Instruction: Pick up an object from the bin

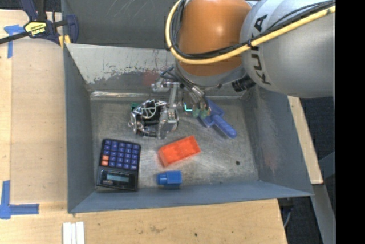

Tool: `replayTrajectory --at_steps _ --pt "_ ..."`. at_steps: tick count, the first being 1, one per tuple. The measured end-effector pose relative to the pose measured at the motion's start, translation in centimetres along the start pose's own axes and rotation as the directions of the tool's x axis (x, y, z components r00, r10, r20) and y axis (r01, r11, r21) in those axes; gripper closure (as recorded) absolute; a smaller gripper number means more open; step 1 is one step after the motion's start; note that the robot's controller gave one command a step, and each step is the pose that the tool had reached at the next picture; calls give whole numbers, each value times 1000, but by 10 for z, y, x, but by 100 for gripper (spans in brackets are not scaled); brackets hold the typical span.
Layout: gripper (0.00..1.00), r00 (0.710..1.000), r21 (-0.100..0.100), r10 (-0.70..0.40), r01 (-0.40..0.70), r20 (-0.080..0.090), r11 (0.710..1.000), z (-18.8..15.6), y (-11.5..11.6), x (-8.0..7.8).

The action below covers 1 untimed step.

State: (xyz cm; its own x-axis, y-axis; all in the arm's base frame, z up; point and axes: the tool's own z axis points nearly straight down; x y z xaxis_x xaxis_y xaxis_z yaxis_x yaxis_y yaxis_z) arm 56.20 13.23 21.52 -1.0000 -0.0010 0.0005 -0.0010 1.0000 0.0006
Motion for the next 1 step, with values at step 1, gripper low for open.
replayTrajectory --at_steps 1 --pt "0 1000 0 1 -1 3 1000 -1 0 -1"
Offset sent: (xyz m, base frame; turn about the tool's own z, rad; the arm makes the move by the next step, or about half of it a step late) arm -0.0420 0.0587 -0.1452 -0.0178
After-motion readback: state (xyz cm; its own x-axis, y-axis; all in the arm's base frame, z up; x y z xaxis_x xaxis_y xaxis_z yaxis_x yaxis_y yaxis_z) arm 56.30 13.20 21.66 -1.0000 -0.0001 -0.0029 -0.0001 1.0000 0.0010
